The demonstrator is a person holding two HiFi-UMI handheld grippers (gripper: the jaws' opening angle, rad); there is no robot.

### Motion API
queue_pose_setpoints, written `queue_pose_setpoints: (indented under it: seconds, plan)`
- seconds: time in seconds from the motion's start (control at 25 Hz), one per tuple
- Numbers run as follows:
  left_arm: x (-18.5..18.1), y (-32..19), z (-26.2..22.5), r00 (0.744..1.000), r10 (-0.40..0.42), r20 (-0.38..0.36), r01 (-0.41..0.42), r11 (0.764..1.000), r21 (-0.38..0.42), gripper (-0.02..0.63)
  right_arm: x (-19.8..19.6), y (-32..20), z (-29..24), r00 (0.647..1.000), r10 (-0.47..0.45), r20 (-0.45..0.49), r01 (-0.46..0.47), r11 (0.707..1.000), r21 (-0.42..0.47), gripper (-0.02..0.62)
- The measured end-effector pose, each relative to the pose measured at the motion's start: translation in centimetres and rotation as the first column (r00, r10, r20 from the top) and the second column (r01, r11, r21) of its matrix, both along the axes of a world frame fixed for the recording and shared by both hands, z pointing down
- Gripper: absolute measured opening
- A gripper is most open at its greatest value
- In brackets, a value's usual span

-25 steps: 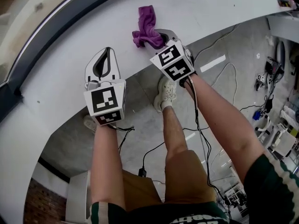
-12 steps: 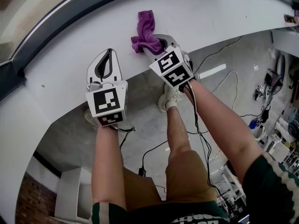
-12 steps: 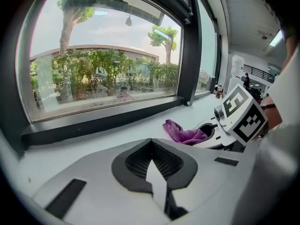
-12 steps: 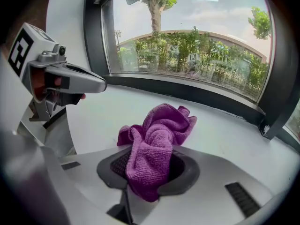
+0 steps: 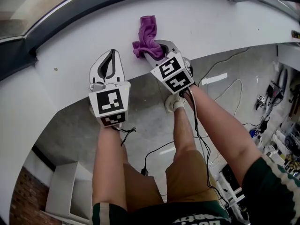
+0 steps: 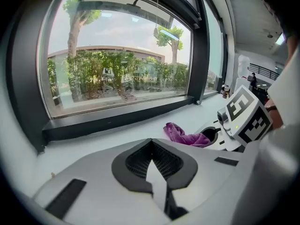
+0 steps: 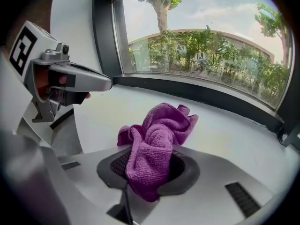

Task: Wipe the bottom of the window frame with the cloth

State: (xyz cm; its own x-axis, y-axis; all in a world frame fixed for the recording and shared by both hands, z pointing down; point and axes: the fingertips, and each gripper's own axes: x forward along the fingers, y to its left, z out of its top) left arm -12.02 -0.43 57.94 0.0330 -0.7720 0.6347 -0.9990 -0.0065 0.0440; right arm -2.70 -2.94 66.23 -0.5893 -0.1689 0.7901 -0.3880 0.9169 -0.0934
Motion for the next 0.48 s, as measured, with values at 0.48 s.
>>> queue_pose_setpoints:
  seconds: [0.48]
  plan:
    - [-6.9,4.8,-1.4,0.994,-0.108,0.008,0.108,0.994,0.007,0.005,-6.6,4.6,-0.4,0.993,-0.114,-0.022,0.114,0.993,0.004,0.127]
